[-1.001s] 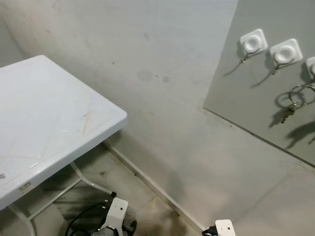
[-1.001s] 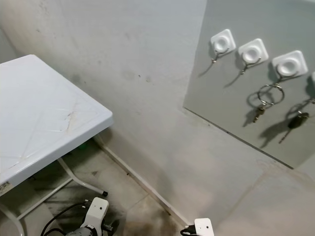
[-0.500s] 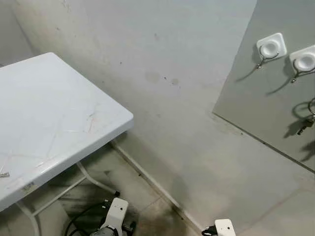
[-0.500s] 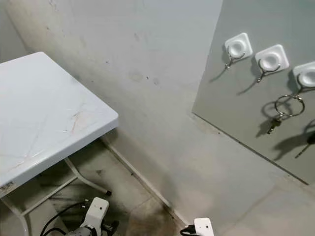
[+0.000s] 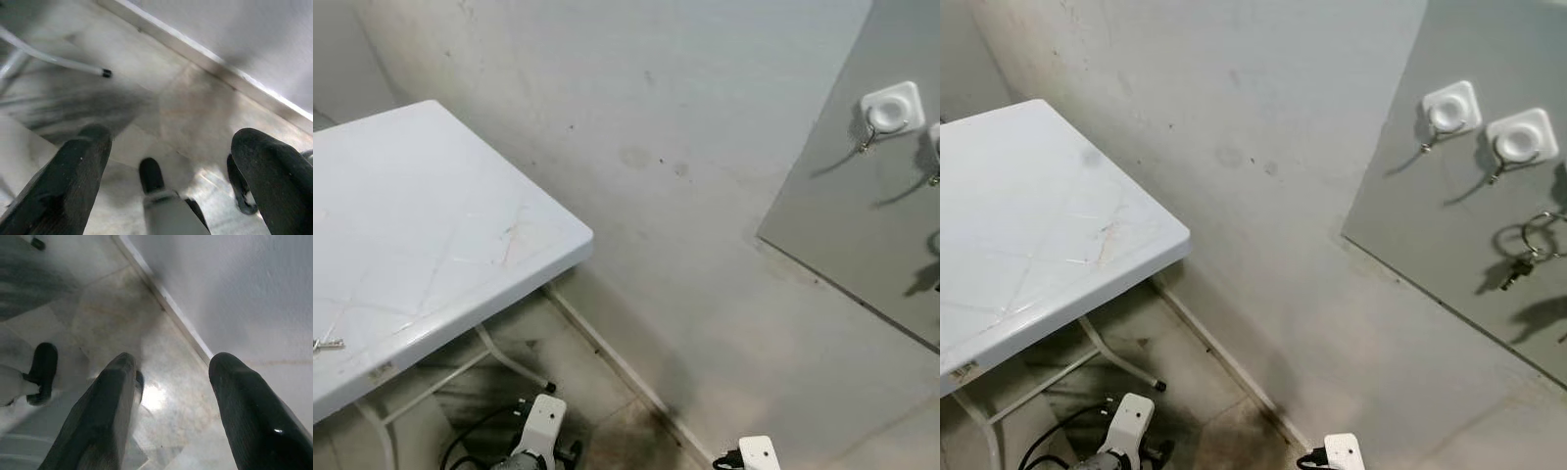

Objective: Hang keys on a hook

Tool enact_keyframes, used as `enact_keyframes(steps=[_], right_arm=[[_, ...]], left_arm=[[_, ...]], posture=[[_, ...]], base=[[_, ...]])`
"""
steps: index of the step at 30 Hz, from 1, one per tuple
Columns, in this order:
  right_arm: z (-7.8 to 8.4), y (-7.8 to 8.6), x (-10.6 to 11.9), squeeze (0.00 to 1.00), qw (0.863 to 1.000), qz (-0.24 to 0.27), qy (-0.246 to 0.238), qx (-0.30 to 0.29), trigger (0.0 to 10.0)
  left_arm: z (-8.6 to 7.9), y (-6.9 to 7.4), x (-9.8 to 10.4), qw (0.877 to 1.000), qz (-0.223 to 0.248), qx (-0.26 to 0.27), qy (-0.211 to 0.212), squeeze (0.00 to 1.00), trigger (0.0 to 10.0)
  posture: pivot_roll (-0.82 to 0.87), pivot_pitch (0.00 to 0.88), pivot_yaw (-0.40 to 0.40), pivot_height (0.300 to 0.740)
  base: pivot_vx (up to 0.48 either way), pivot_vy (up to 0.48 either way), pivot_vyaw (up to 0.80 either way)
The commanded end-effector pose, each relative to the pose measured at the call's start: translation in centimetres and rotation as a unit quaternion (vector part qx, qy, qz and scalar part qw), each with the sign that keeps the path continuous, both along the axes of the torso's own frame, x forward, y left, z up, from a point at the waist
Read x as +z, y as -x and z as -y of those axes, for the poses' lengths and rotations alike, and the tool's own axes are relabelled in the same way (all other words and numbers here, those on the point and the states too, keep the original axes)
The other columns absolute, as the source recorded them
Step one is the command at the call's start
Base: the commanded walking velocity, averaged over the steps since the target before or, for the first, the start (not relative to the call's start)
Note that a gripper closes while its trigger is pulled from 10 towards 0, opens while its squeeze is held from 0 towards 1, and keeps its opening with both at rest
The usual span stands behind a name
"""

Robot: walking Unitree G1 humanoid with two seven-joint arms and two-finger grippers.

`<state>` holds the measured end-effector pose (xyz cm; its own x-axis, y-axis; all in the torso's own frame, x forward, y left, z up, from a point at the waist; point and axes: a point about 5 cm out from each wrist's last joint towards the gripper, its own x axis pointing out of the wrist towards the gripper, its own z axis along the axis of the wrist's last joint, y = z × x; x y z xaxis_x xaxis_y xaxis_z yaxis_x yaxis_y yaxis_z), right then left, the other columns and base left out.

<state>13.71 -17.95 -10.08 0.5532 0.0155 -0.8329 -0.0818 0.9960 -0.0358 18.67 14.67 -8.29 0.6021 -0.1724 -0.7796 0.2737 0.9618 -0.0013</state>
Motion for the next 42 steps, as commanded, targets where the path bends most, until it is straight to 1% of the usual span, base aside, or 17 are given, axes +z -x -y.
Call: enact_keyframes(steps=[1,15,33,35,42], right_arm=[[0.35,-0.37,0.15,0.00,1.000,0.003,0.005,0.002,10.0],[0.35,-0.47,0.18,0.00,1.000,0.003,0.003,0.003,10.0],[0.58,-0.62,0.25,0.00,1.000,0.004,-0.009,-0.018,10.0],[0.65,-0.64,0.28,0.00,0.999,0.008,-0.016,-0.034,10.0],[0.73,-0.56,0.25,0.00,0.999,0.005,-0.016,-0.035,10.0]], left_arm=[[0.24,0.03,-0.04,1.000,-0.004,0.003,0.003,0.00,10.0],[0.19,-0.03,-0.02,1.000,-0.005,0.010,0.006,0.00,10.0],[0.17,-0.12,-0.02,0.999,-0.011,0.031,0.019,0.00,10.0],[0.17,-0.13,-0.01,0.999,-0.011,0.032,0.020,0.00,10.0],[0.20,-0.11,-0.02,0.999,-0.012,0.034,0.023,0.00,10.0]], posture=[[-0.01,0.000,-0.050,0.740],[0.00,0.000,-0.053,0.740],[0.00,0.000,-0.058,0.740],[0.00,0.000,-0.057,0.740],[0.00,0.000,-0.058,0.740]], base=[[0.000,0.000,0.80],[0.000,0.000,0.80],[0.000,0.000,0.80],[0.000,0.000,0.00],[0.000,0.000,0.00]])
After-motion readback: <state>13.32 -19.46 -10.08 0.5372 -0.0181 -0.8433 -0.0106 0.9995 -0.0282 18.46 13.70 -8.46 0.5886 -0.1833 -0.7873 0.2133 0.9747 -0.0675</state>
